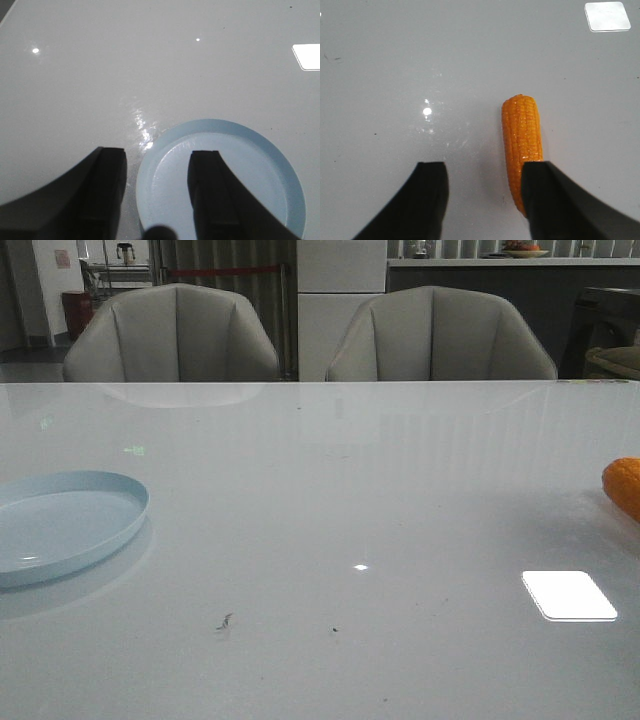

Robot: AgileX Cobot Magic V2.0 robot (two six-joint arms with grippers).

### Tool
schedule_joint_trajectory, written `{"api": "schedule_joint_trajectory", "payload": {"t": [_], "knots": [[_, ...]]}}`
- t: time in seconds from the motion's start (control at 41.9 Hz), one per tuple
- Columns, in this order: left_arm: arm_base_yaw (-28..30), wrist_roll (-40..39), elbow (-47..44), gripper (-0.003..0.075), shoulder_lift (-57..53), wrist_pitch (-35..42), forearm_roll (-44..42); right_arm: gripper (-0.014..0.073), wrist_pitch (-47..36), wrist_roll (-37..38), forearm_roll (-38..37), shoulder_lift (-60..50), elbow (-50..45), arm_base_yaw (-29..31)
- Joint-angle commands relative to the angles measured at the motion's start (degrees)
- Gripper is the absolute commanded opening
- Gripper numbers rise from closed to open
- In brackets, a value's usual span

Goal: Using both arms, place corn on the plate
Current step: 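Grasp the rim of the light blue plate with the left gripper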

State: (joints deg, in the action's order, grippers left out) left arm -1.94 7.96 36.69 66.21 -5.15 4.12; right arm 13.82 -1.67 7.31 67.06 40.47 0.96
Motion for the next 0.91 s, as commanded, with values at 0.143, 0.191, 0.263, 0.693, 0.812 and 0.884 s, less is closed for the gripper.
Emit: {"api": "schedule_joint_trajectory", "payload": {"t": [0.143,0.191,0.263,0.693,0.812,0.884], "knots": [[0.1,-0.7,2.0,0.0373,-0.9,5.2,2.5,0.0552,-5.7,-0.5,-0.3,-1.1,2.1,0.3],[0.1,-0.7,2.0,0.0373,-0.8,4.8,3.4,0.0552,-5.7,-0.5,-0.3,-1.1,2.1,0.3],[0.2,-0.7,2.4,0.0380,0.1,3.4,4.2,0.0552,-5.7,-0.5,-0.3,-1.1,2.1,0.3],[6.5,-0.7,19.5,0.0519,19.7,-14.6,10.5,0.0552,-5.6,-0.5,-0.3,-1.1,2.1,0.3],[8.2,-0.7,26.1,0.0519,26.3,-19.1,13.7,0.0552,-5.5,-0.5,-0.3,-1.1,2.1,0.3],[8.6,-0.7,30.6,0.0516,31.2,-24.0,13.7,0.0552,-5.5,-0.5,-0.3,-1.1,2.1,0.3]]}}
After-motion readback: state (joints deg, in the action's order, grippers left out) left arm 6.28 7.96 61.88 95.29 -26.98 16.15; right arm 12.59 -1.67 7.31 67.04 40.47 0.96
